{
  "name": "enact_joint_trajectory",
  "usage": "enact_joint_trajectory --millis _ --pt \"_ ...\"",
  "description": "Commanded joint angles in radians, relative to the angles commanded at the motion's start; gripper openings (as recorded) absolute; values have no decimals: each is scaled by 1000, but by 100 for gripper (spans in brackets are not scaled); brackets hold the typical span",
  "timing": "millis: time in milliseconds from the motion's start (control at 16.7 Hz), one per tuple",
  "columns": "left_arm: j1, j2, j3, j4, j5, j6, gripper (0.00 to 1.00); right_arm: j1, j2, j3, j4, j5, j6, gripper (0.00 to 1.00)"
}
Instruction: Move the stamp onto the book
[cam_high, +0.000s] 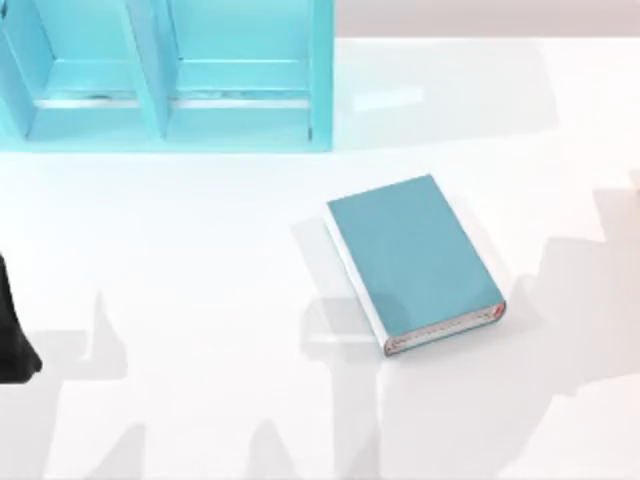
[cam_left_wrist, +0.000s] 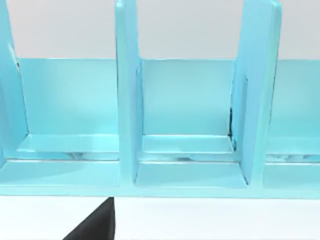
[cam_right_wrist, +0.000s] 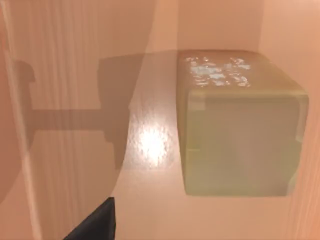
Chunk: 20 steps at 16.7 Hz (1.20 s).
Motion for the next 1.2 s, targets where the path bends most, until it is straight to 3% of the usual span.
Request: enact_joint_trajectory --millis 540,900,1200 --pt "0 0 0 0 0 0 100 -2 79 -252 336 0 3 100" --pt "0 0 0 0 0 0 100 -2 88 -280 367 0 3 100" --pt "0 0 0 0 0 0 100 -2 88 -280 367 0 3 62"
